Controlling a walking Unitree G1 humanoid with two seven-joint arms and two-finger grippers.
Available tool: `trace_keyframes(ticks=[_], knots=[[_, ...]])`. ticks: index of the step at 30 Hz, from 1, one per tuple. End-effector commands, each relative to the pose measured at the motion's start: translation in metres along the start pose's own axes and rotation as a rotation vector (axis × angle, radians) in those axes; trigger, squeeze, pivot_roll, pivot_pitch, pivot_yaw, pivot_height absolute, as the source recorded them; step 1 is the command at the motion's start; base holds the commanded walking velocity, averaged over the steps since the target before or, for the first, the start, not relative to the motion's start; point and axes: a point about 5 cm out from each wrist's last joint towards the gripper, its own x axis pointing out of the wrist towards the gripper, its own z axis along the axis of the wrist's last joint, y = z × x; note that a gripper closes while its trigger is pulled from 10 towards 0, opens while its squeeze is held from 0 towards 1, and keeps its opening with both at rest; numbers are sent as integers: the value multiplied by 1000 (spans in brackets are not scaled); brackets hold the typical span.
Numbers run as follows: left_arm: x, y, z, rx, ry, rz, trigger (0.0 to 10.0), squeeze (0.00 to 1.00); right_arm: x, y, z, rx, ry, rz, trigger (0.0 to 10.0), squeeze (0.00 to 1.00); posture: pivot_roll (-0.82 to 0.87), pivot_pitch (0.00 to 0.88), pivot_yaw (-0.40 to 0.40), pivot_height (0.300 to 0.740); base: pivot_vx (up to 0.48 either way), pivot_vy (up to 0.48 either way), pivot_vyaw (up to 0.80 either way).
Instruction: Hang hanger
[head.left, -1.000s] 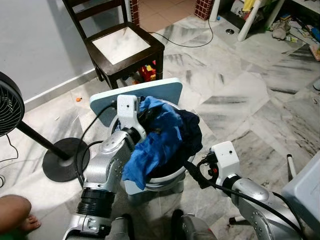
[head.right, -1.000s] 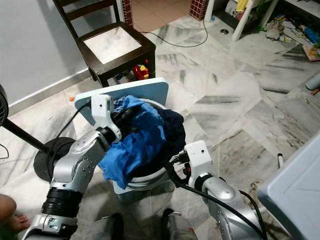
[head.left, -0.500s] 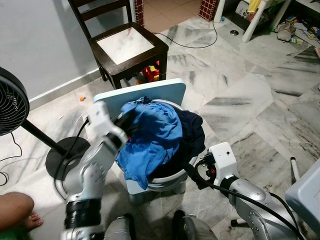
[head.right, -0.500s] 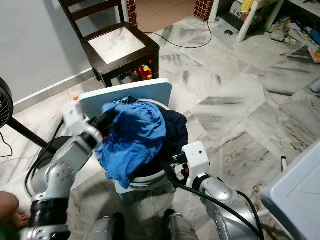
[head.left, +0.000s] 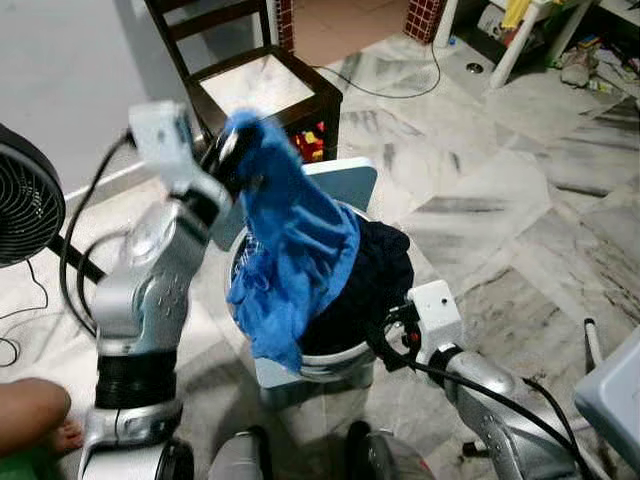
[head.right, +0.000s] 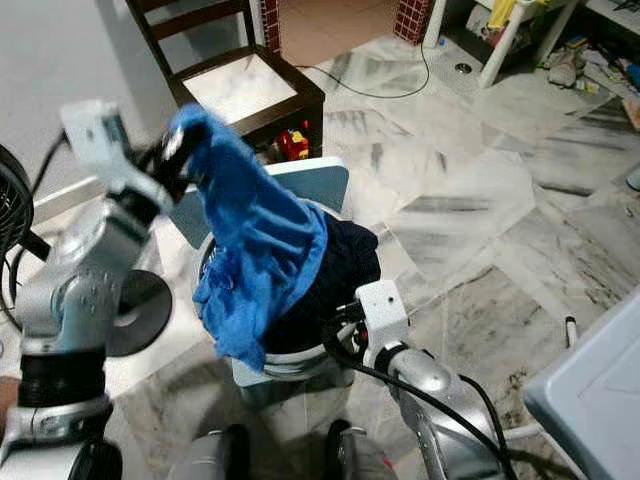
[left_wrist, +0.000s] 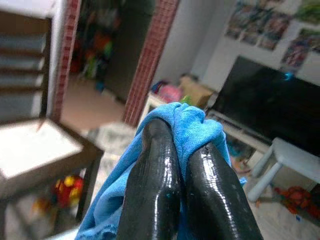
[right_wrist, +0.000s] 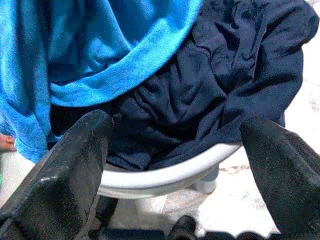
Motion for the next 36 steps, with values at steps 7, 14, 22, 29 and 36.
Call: trace_keyframes(ticks=[7, 14, 22, 29, 36], knots=[[28, -25, 35, 132, -119, -186, 0, 0, 17, -2, 7, 8, -45, -32, 10000, 0, 86, 115, 22, 740, 0, 0, 0], [33, -23, 35, 310, -75, -265, 0, 0, 29, 3, 15, 17, -86, -28, 10000, 0, 104, 72, 37, 740, 0, 0, 0], [17, -2, -14, 446, 129, -239, 0, 0, 40, -1, 25, -2, -128, -18, 10000, 0, 93, 30, 36, 740, 0, 0, 0], [-2, 6, -46, 530, 271, -272, 0, 0, 48, -10, 48, -7, -219, -38, 10000, 0, 98, 0, 35, 740, 0, 0, 0], [-16, 6, -80, 619, 408, -352, 0, 0, 58, -6, 62, 8, -276, -38, 10000, 0, 101, 0, 45, 740, 0, 0, 0]])
